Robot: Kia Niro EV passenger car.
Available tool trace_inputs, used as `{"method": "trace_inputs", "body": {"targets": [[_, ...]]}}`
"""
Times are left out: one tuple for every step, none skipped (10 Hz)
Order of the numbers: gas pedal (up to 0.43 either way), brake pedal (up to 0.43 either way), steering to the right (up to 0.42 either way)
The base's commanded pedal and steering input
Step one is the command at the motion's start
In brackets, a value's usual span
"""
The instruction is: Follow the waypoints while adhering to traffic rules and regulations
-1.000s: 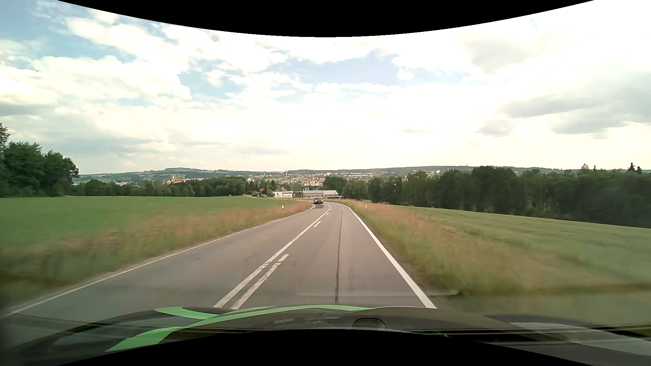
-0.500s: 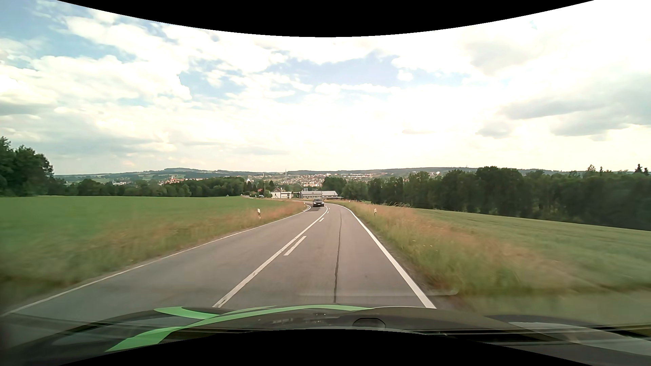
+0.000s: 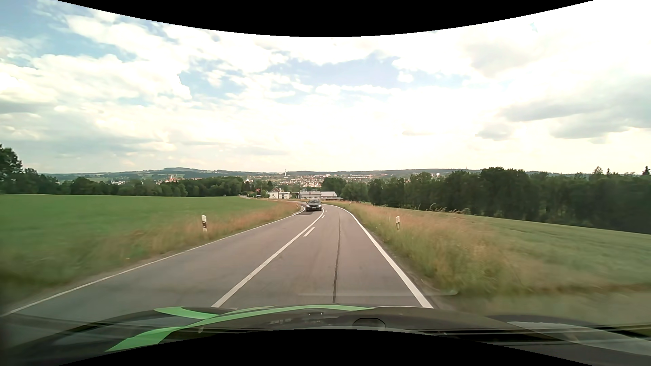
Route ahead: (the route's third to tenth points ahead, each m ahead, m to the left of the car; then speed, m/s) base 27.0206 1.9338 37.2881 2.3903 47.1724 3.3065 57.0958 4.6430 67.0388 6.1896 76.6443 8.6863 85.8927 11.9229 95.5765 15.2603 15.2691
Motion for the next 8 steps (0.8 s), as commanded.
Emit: {"method": "trace_inputs", "body": {"targets": [[0.059,0.000,-0.001],[0.059,0.000,-0.001],[0.059,0.000,-0.002],[0.059,0.000,-0.003],[0.059,0.000,-0.004],[0.059,0.000,-0.006],[0.059,0.000,-0.009],[0.067,0.000,-0.010]]}}
